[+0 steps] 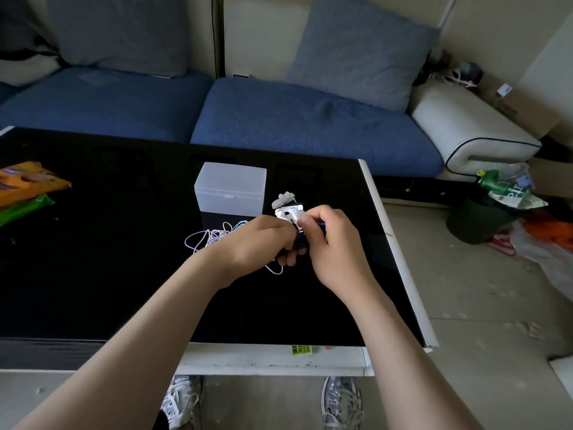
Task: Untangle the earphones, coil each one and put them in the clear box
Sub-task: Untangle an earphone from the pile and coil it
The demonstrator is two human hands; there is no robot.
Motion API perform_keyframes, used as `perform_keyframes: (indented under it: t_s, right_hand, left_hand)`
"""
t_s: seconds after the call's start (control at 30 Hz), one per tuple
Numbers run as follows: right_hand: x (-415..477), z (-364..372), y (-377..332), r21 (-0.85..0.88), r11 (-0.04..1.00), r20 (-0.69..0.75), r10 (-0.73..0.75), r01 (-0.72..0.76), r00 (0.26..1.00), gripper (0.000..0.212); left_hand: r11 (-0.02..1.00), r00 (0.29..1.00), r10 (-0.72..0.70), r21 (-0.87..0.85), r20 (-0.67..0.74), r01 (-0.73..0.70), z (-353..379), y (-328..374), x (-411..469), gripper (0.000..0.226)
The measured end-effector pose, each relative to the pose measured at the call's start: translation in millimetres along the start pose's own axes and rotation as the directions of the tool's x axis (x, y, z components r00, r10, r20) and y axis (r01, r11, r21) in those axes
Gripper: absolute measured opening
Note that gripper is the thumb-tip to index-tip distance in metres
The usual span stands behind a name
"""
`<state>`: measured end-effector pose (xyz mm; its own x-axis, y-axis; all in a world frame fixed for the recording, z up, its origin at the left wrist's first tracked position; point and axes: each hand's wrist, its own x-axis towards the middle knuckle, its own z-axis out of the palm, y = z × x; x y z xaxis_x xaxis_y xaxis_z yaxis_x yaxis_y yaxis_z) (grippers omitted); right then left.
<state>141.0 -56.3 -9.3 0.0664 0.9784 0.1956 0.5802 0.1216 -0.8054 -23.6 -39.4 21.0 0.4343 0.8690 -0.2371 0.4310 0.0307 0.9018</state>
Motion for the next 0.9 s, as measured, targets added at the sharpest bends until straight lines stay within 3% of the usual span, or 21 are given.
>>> perform_keyframes:
  t_s: [0.07,0.2,0.37,0.47,0.57,0.9]
  right_hand:
    - [2.1,-3.5,-2.0,0.121,0.989,0.050,0.079,-0.085,0.996,0.020]
    - [0.8,-12.2,-10.9,0.404,0.882,0.168,0.190,-0.243,0.967,0.027]
    - [-1.1,-11.5,-13.7,0.469,0.850,0.196,0.165,-0.240,0.967,0.038]
    - [-2.7,-12.2,-14.3,0.530,0.826,0.224,0.080,-0.190,0.971,0.030]
    - [-3.0,-12.4,-14.2,0.538,0.831,0.203,0.035,-0.142,0.979,0.025]
    - [-0.5,-2.3,-12.7,0.520,0.848,0.195,-0.006,-0.098,0.981,0.028]
  left_hand:
    - [0.999,0.998,0.013,-0.044,0.054,-0.010,-2.6,2.5,-3.2,0.019]
    - [0.991,0.996,0.052,-0.127,0.078,-0.042,-7.6,0.4,-3.4,0.041]
    - [0.951,0.997,0.053,-0.307,0.057,-0.033,-6.4,-2.1,-0.8,0.016]
    - [0.905,0.997,0.051,-0.425,0.050,-0.025,-7.6,-1.1,0.9,0.006]
    - [0.868,1.000,-0.001,-0.497,0.004,0.003,-8.2,-1.7,3.7,0.021]
    - [0.860,0.958,-0.177,-0.508,-0.226,0.039,-4.6,4.0,5.0,0.011]
